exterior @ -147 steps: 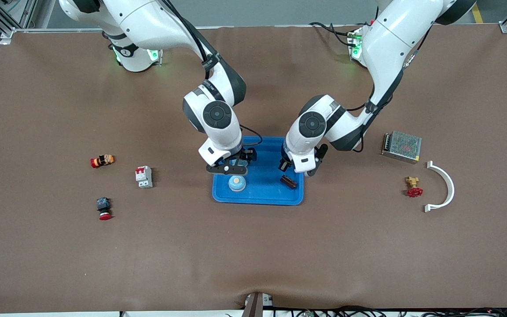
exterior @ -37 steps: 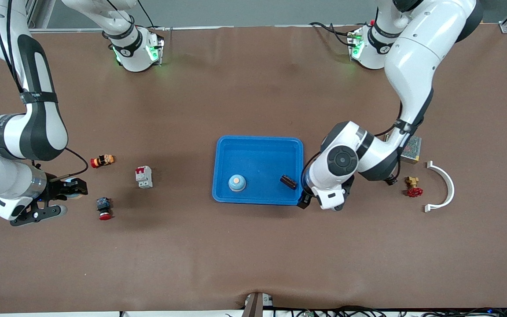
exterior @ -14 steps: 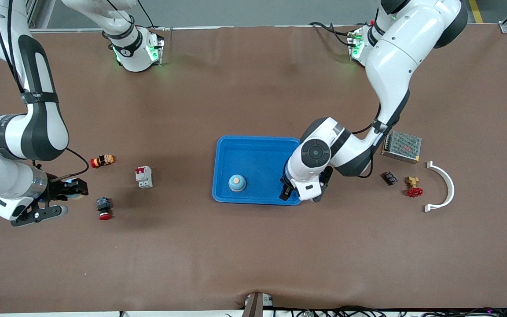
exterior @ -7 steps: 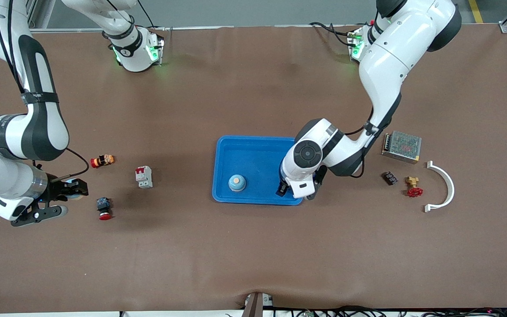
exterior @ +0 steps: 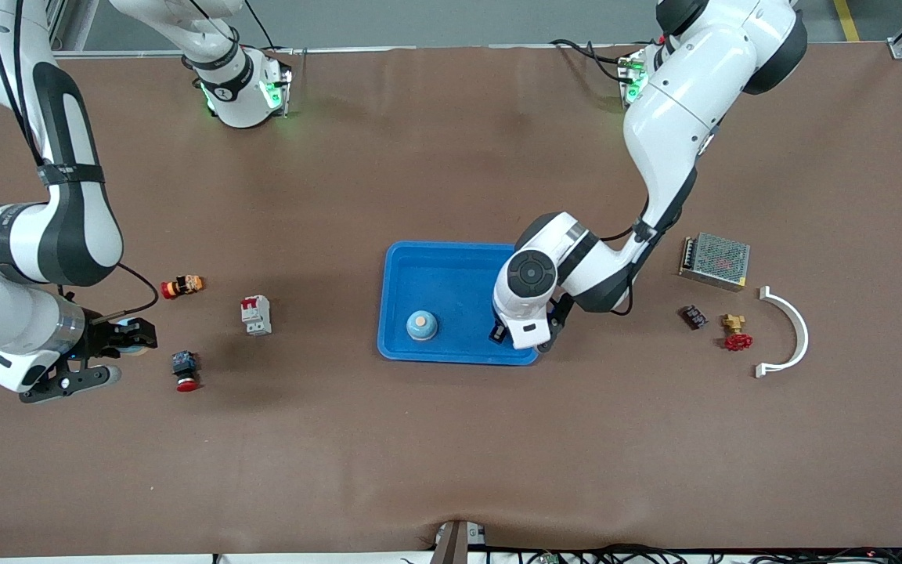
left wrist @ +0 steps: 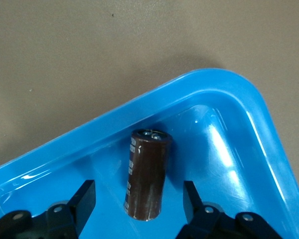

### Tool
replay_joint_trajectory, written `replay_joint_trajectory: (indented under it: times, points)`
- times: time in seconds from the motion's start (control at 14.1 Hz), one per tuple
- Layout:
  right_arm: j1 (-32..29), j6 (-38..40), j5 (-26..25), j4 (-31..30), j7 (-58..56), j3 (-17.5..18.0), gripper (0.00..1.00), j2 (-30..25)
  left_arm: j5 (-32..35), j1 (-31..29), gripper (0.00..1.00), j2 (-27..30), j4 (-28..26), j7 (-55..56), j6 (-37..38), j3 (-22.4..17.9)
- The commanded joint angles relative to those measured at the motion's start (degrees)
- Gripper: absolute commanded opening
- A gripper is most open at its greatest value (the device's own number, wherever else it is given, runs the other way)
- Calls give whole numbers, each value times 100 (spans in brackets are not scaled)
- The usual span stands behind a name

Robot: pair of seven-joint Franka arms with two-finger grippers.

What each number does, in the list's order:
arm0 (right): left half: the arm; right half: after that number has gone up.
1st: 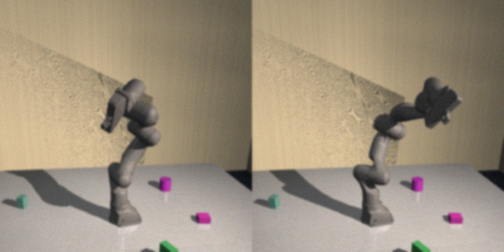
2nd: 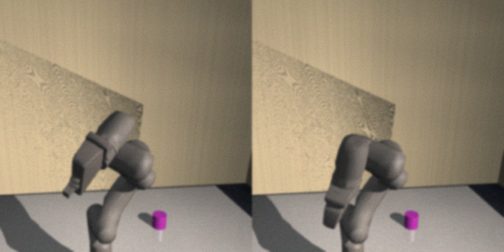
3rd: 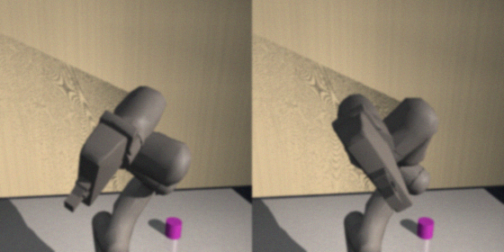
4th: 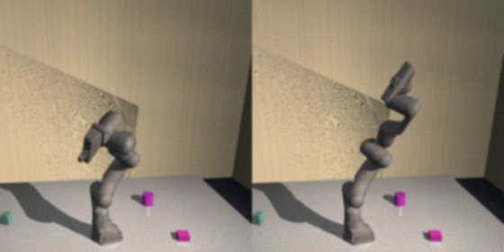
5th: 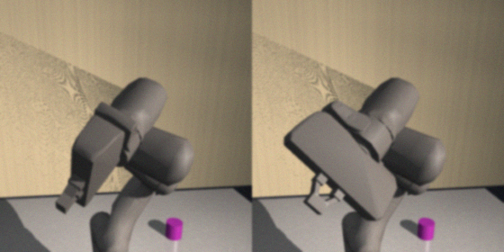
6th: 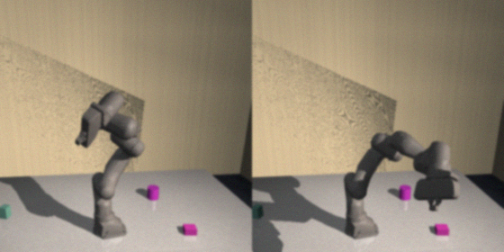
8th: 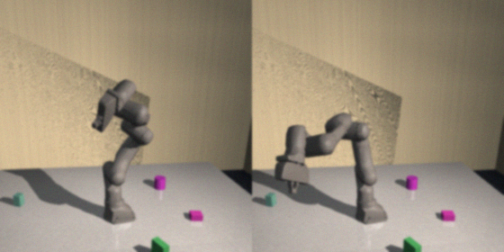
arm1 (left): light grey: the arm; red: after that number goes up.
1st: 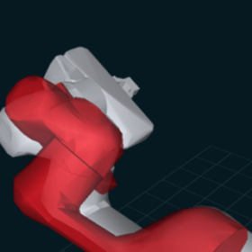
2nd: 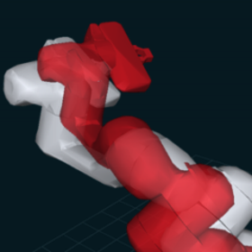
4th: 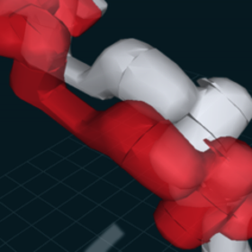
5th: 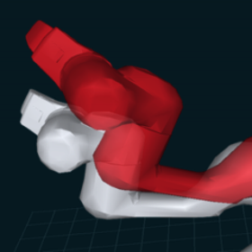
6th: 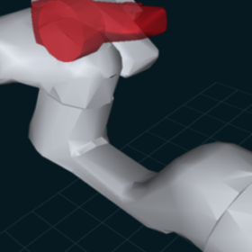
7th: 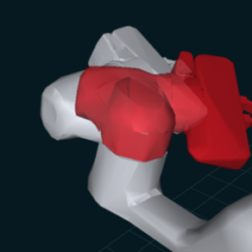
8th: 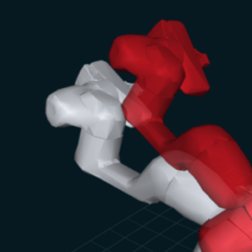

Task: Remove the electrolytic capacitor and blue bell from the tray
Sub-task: 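Grasp the second black capacitor with the left gripper and lift it, then carry the second capacitor with the left gripper toward the valve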

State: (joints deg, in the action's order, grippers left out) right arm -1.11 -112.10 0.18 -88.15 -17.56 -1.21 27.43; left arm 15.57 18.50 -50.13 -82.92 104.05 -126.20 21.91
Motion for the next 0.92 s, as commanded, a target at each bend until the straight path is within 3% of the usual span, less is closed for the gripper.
replay_joint_trajectory:
  times: [0.0, 0.14, 0.35, 0.85]
  points:
    - [-39, -75, -53, -115, -28, 51, 53, -97, 51, 66, 60, -49, 100, 72, -19, -73]
    - [-39, -355, -53, -325, -28, 51, 53, -106, 34, 57, 40, -49, 109, 63, -19, -73]
    - [-48, -559, -53, -510, -37, 51, 53, -106, 25, 48, 0, -23, 127, 10, -19, -81]
    - [-65, -1349, -45, -1213, -37, 51, 53, -106, 51, -39, 0, 284, 135, -34, -1, -73]
